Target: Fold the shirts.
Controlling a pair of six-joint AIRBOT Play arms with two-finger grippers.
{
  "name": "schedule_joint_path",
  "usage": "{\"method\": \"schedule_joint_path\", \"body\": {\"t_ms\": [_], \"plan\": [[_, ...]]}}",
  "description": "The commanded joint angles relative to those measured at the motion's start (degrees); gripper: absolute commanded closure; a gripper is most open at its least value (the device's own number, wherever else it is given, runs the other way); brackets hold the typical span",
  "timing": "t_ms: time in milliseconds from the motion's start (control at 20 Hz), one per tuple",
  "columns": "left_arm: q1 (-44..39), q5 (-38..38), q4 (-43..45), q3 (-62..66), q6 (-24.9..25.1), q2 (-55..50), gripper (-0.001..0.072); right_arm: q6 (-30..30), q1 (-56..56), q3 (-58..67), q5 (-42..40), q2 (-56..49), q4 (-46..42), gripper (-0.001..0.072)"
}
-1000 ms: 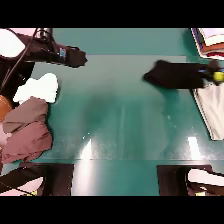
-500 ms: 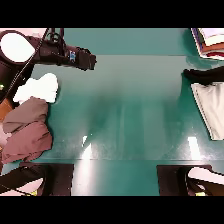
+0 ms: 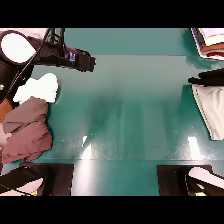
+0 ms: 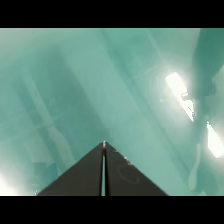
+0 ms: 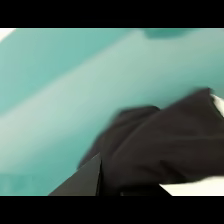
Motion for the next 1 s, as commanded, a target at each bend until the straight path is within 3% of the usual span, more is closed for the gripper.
{"method": "schedule_joint_path", "body": {"t_ms": [0, 150, 200, 300, 400, 450, 650, 950], "plan": [[0.0, -0.9, 0.3, 0.0, 0.0, 0.0, 0.0682, 2.6, -2.0, 0.3, 6.4, 1.8, -10.4, 0.0694], [0.0, -1.8, 0.5, 0.0, 0.1, 0.0, 0.0682, 5.0, -2.0, -2.9, 9.8, 2.1, -15.5, 0.0684], [0.0, -2.1, 0.5, 0.0, 0.1, 0.0, 0.0682, 5.4, -2.0, -5.1, 10.6, 2.3, -16.7, 0.0632], [0.0, -2.6, 0.9, 0.0, 0.1, 0.0, 0.0682, 5.6, -2.0, -9.2, 12.8, 2.6, -20.3, 0.0461], [0.0, -2.6, 1.6, 0.0, 0.1, 0.0, 0.0681, 5.8, -2.2, -12.0, 15.0, 2.6, -25.3, 0.0135], [0.0, -2.6, 2.0, 0.0, 0.1, 0.0, 0.0682, 5.9, -2.6, -12.3, 15.6, 2.6, -25.7, 0.0089], [0.0, -2.5, 2.1, 0.0, 0.1, 0.0, 0.0681, 6.0, -2.1, -8.5, 16.3, 2.6, -22.6, 0.0090], [0.0, -1.6, 1.8, 0.0, 0.0, 0.0, 0.0681, 6.0, 12.9, -5.0, 13.9, 2.8, -4.1, 0.0091]]}}
